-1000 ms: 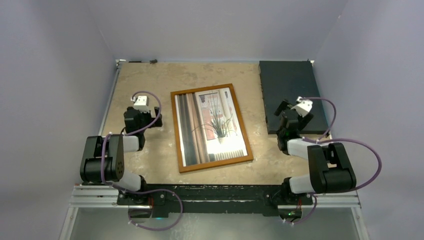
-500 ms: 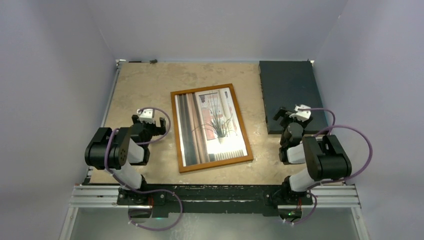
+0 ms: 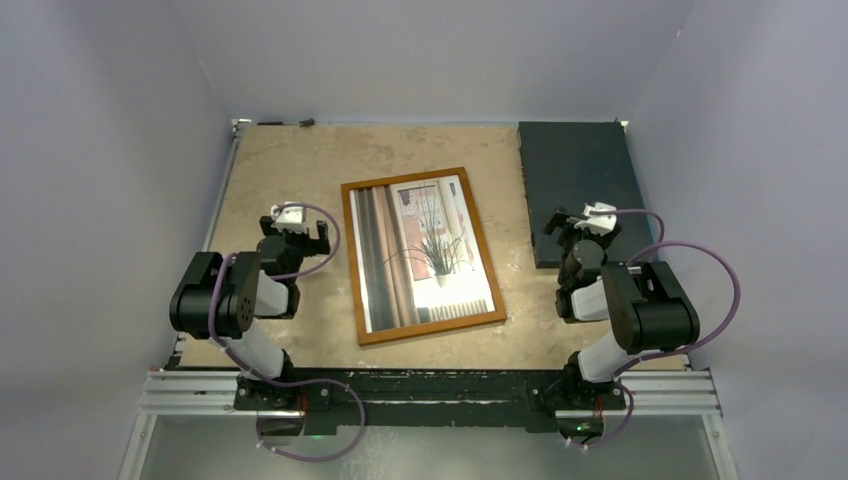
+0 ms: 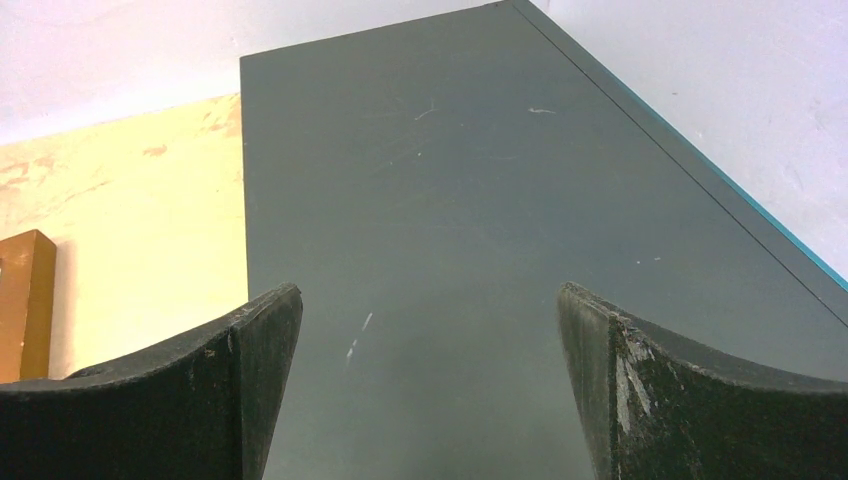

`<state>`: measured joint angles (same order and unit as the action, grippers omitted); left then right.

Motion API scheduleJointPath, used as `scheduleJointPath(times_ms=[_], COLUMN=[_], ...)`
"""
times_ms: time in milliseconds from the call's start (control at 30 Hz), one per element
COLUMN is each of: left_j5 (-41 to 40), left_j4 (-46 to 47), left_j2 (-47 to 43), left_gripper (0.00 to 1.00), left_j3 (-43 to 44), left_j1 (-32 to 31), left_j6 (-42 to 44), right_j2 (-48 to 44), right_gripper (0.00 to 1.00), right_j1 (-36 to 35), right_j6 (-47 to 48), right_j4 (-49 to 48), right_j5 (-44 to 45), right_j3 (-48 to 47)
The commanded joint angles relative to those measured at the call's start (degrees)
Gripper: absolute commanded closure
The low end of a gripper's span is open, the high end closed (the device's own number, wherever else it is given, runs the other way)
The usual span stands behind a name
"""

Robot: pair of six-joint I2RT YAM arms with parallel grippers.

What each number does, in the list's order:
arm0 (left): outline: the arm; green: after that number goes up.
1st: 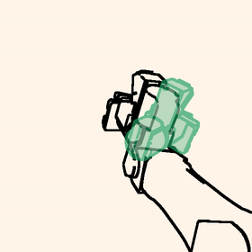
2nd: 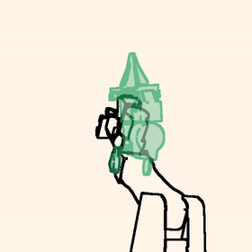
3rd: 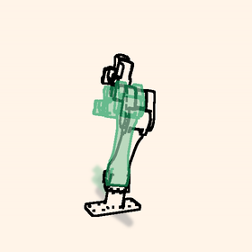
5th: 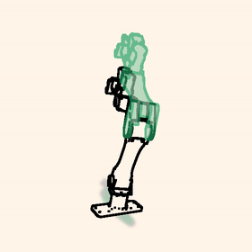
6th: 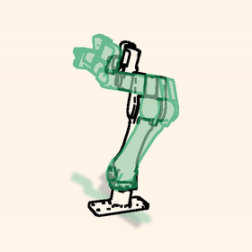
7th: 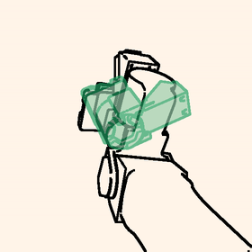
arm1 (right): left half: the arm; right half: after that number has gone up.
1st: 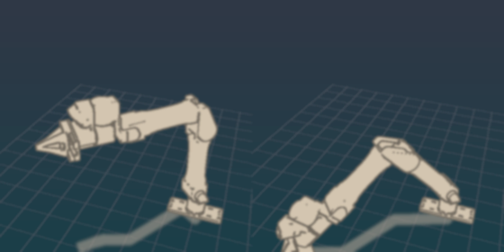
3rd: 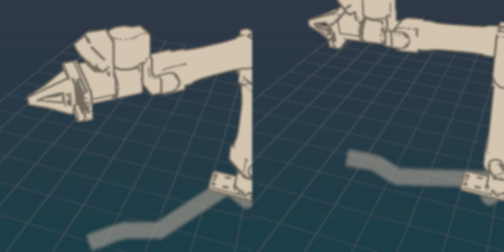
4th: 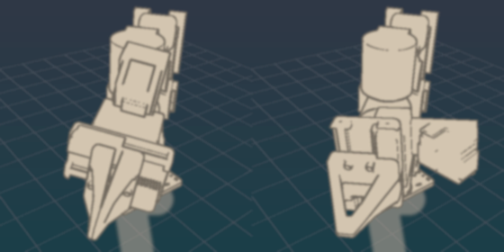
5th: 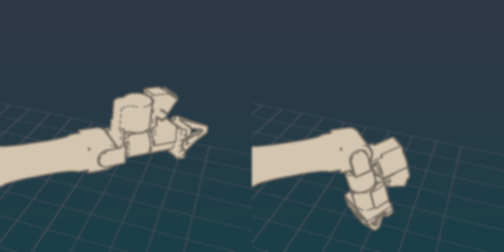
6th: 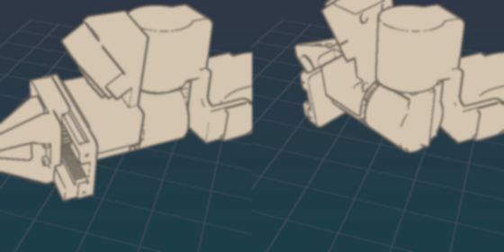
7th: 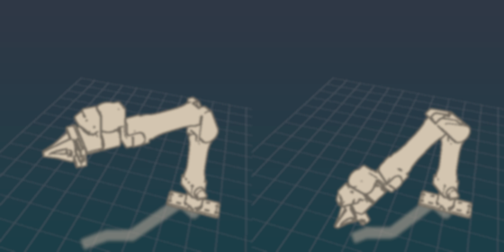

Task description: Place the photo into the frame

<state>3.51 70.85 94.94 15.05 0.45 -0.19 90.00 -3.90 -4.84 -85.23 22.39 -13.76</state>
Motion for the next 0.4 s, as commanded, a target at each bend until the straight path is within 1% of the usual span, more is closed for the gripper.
scheduleJointPath(times_ms=[0,367], left_j5=[-0.6,-1.1], left_j4=[1.6,1.2], left_j2=[-0.1,-0.1], left_gripper=[0.0,0.0], left_j3=[0.5,0.7], left_j1=[-0.1,-0.1], left_j6=[0.6,0.6], right_j2=[-0.2,-0.2], right_gripper=[0.01,0.01], right_j1=[-0.3,-0.3], right_j6=[1.4,1.4], right_j4=[-4.5,-4.3], right_j5=[0.3,0.3], right_j3=[-0.4,-0.4])
